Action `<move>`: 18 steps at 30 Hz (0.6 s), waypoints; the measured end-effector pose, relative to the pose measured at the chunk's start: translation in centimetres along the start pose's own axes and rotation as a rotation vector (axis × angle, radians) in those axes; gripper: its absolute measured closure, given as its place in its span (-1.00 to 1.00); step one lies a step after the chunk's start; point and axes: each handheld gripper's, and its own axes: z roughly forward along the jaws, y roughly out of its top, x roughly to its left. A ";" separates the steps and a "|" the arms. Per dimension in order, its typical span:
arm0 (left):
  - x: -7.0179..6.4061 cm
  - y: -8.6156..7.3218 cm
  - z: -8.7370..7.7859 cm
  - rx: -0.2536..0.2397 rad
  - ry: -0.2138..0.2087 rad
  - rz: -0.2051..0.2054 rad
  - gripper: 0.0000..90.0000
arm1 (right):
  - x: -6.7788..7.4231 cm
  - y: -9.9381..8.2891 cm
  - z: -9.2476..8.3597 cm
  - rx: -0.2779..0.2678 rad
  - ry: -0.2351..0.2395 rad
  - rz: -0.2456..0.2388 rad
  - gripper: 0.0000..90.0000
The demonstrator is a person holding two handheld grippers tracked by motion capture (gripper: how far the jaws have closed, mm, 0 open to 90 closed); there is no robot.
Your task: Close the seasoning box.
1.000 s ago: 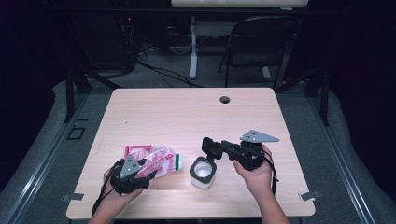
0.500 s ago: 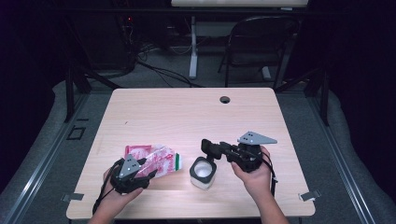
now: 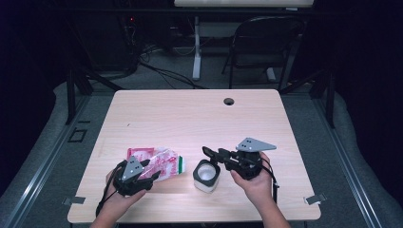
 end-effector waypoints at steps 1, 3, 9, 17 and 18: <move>0.0 0.0 0.0 -0.006 0.001 -0.003 -0.06 | 0.2 -0.1 0.1 -0.003 0.003 -0.006 0.71; 0.0 0.1 -0.1 -0.012 0.006 -0.004 -0.04 | 0.5 -0.2 0.3 0.006 0.010 -0.019 0.69; 0.0 0.3 0.1 -0.018 0.005 -0.003 -0.04 | 1.4 -0.6 0.8 0.028 0.023 -0.048 0.65; -0.1 0.5 0.2 -0.023 -0.002 -0.001 -0.03 | 1.8 -0.8 0.9 0.036 0.028 -0.057 0.62; -0.1 0.5 0.2 -0.024 -0.002 -0.001 -0.03 | 1.8 -0.8 0.9 0.039 0.029 -0.061 0.61</move>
